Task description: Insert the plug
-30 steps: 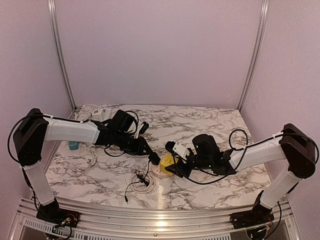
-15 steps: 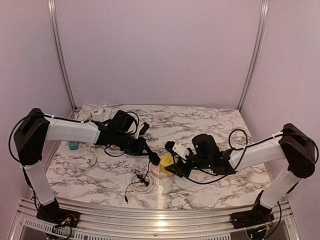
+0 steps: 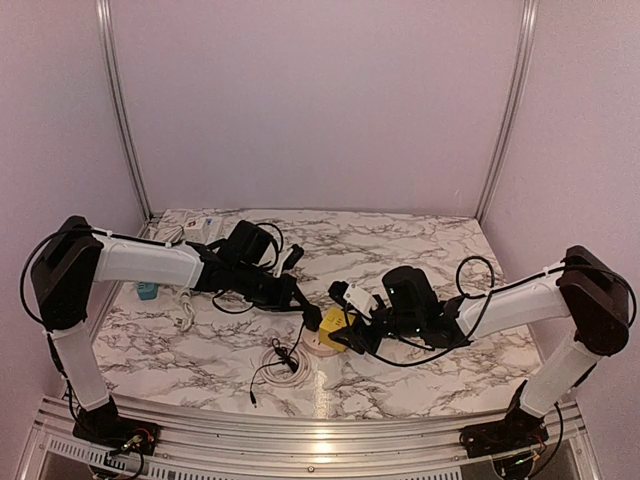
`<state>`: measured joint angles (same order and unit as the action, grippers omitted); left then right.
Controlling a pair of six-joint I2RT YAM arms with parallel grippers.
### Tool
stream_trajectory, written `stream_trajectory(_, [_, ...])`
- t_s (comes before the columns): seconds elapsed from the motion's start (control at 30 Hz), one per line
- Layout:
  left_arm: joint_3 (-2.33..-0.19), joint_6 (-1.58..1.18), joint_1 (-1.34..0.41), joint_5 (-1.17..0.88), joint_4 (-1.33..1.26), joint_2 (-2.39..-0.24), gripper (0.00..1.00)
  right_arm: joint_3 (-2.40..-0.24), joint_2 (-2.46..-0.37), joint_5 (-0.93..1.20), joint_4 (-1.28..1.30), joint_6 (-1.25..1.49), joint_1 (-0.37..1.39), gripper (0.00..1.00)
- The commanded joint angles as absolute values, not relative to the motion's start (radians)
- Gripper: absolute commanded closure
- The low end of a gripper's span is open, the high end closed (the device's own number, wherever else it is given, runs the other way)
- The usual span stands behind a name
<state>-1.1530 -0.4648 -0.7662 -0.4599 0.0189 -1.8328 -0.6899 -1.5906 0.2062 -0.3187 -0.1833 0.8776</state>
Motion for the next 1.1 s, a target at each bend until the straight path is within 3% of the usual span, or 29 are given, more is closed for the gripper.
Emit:
stream_trajectory(0.0, [-1.172, -0.462, -0.785, -0.435, 0.083, -1.897, 0.96, -0.725, -1.613, 0.235, -0.301, -0.196, 0.881, 0.49])
stream_trajectory(0.3, [-1.189, -0.453, -0.802, -0.349, 0.161, -1.935, 1.00, -0.726, -1.604, 0.233, -0.291, -0.198, 0.881, 0.48])
stream_trajectory(1.07, [-1.118, -0.449, -0.876, -0.239, 0.188, -1.955, 1.00, -0.737, -1.604, 0.238, -0.275, -0.198, 0.882, 0.47])
